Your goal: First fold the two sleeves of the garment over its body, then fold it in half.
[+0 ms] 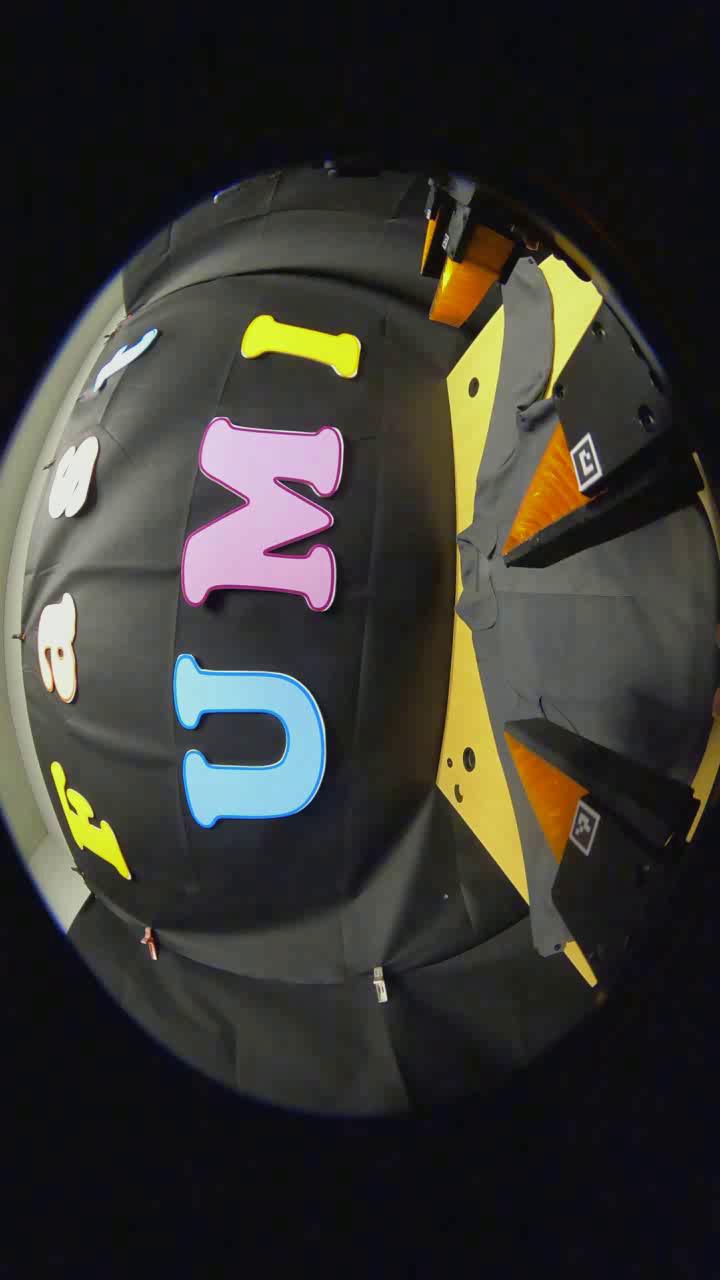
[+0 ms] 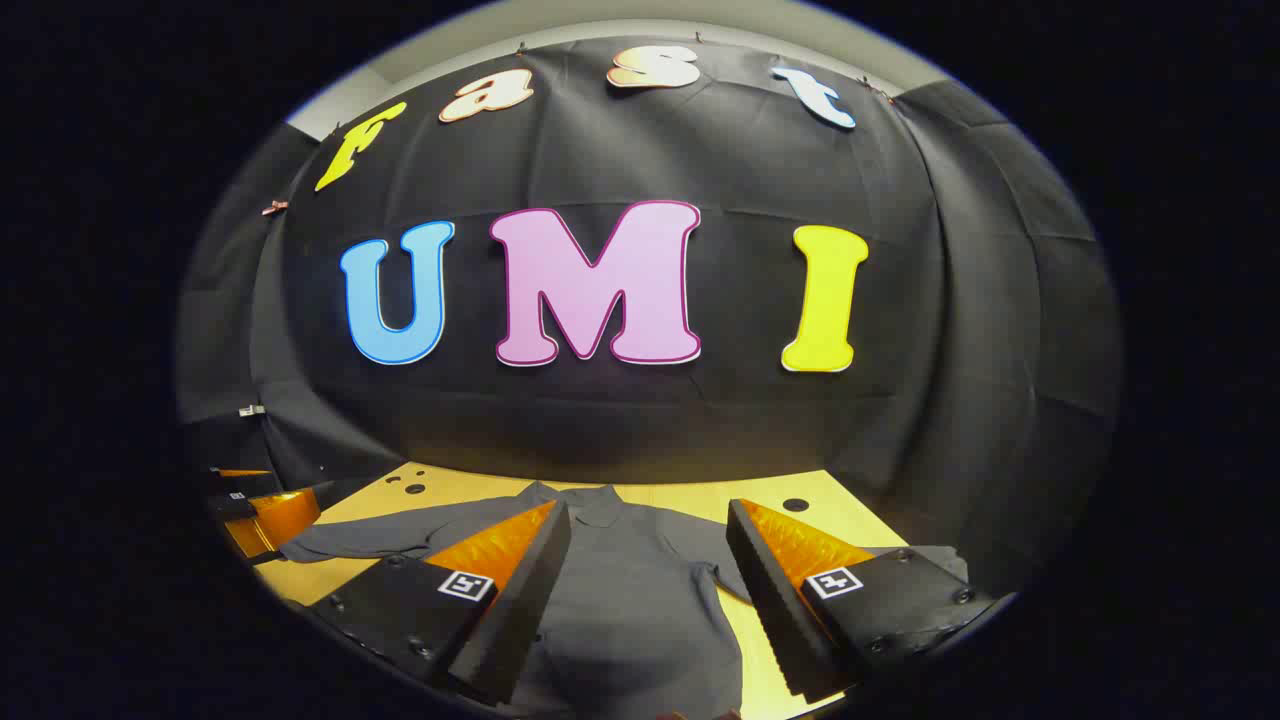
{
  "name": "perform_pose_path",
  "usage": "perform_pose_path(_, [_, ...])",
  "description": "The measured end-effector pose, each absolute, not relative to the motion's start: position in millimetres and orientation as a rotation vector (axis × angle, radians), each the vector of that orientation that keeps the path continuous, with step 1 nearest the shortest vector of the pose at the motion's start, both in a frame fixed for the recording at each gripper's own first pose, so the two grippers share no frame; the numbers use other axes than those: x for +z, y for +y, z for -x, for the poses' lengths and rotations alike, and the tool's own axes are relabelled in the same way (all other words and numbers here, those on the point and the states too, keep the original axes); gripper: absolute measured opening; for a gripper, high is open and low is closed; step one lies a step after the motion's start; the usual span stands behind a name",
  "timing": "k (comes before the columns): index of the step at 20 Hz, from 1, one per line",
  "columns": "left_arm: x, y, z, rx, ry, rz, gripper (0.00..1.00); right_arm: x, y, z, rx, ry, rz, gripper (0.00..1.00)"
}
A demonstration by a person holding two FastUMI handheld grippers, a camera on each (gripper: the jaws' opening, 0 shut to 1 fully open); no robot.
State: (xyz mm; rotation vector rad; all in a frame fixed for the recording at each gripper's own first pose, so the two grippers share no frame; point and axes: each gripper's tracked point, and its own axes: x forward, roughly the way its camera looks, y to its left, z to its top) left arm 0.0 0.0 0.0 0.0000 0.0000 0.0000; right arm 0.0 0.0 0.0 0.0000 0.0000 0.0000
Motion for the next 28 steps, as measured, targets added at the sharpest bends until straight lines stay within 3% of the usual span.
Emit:
perform_pose_path(21, [-9.6,-9.1,-24.9,0.012,0.012,-0.024,0.96,-47.4,-38.8,-23.4,-0.009,0.102,0.000,0.96])
perform_pose_path(28, [-20.6,-23.1,-29.5,-0.008,0.042,-0.045,0.96,-65.1,-96.2,-36.8,-0.139,0.173,-0.028,0.96])
